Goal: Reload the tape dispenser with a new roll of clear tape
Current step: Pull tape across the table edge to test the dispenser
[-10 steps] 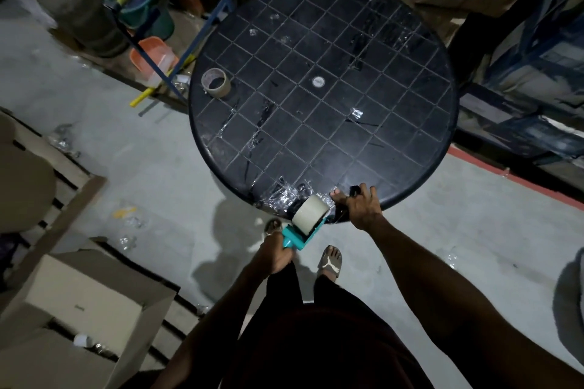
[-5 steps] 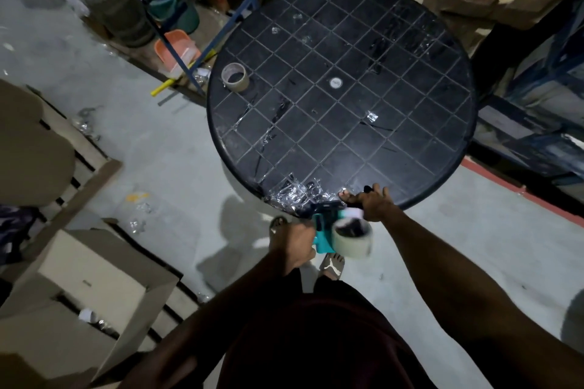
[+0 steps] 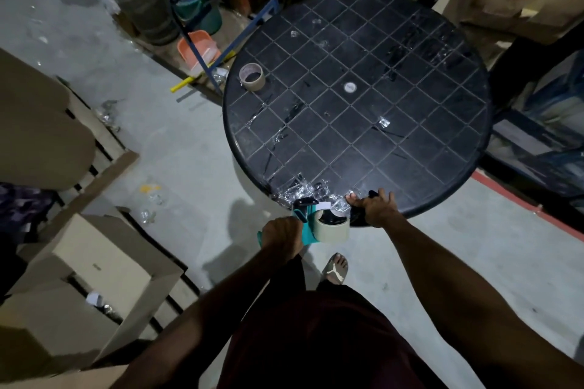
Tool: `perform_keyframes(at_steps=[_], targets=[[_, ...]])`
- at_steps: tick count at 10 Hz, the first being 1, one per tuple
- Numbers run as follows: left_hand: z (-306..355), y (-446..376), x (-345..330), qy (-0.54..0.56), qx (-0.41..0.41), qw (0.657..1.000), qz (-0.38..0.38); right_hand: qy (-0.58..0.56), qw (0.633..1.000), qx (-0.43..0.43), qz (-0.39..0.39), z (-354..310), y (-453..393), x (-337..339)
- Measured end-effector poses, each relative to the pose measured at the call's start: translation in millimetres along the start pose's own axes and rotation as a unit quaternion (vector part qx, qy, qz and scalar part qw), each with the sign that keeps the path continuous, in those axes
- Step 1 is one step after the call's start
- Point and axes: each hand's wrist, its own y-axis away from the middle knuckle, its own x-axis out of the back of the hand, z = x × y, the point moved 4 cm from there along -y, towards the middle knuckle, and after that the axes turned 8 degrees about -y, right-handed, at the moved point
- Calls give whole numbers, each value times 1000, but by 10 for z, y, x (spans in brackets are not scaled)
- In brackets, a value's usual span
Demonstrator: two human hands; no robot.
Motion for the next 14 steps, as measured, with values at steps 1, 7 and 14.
perform_keyframes(at_steps=[1,7,14], targets=[[-42,-79,-76,86,29,995,35,-3,1000,-9,-4,16,-51,-61],[-173,-136,383,89,53,990,97,-475,868,18,141,-314,314,285],[-192,-582,1282,438,49,892,101,-675,693,77,241,-117,692,1532]])
